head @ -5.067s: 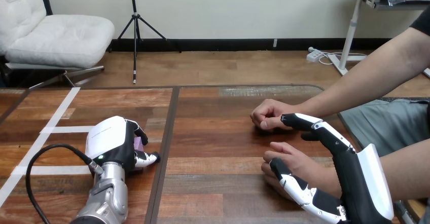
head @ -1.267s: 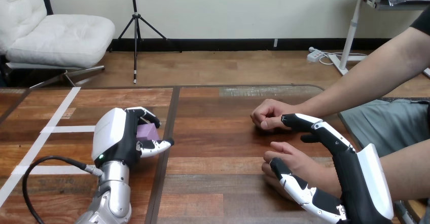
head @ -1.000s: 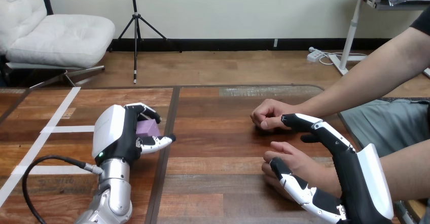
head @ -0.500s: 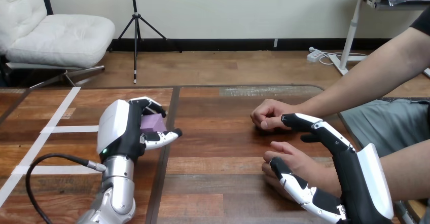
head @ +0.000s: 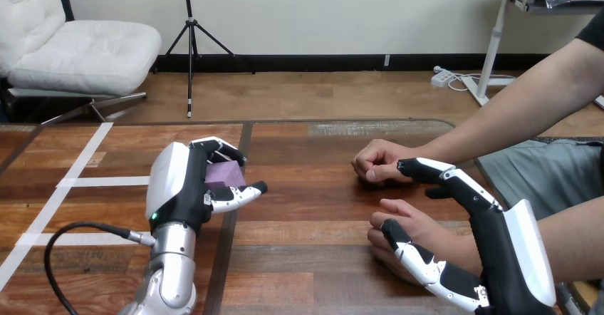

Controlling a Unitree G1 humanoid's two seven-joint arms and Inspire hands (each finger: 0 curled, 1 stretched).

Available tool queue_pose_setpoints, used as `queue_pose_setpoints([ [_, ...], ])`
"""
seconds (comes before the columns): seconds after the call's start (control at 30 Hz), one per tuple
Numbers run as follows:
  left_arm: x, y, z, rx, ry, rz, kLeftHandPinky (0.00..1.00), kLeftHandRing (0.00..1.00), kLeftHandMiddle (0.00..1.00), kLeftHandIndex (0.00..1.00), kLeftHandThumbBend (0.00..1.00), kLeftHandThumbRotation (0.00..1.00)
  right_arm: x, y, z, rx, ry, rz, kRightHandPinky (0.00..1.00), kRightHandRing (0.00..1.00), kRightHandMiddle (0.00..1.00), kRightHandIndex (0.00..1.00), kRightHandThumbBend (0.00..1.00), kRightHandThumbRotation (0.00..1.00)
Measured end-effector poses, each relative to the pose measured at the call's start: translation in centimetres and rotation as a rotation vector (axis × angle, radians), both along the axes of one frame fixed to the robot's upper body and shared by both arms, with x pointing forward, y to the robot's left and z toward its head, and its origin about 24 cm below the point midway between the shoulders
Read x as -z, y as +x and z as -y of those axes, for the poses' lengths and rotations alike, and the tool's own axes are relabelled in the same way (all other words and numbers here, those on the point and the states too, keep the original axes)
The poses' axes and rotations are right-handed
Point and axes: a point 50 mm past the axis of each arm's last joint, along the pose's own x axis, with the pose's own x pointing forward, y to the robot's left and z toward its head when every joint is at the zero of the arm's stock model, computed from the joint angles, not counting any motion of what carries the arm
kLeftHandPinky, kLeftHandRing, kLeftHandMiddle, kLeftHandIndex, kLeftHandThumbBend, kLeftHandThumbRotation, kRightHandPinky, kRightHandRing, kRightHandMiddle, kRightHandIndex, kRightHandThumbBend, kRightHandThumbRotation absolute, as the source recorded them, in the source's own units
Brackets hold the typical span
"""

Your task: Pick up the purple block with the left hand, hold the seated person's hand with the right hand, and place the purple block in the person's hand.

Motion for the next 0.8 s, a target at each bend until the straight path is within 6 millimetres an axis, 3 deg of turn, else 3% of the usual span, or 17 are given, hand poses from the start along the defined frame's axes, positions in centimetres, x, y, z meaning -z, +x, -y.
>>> queue_pose_setpoints([
  [0.37,-0.2,-0.4,0.4,0.018,-0.028,0.018,0.38,0.42,0.47,0.49,0.75,0.00,-0.1,0.3,0.5,0.020,-0.084,-0.046,0.74,0.79,0.80,0.78,0.55,0.25],
  [0.8,-0.7,-0.4,0.7,0.041,-0.055,0.035,0.38,0.41,0.46,0.49,0.75,0.00,-1.4,0.8,1.7,0.016,-0.355,-0.121,0.89,0.89,0.88,0.86,0.62,0.24],
])
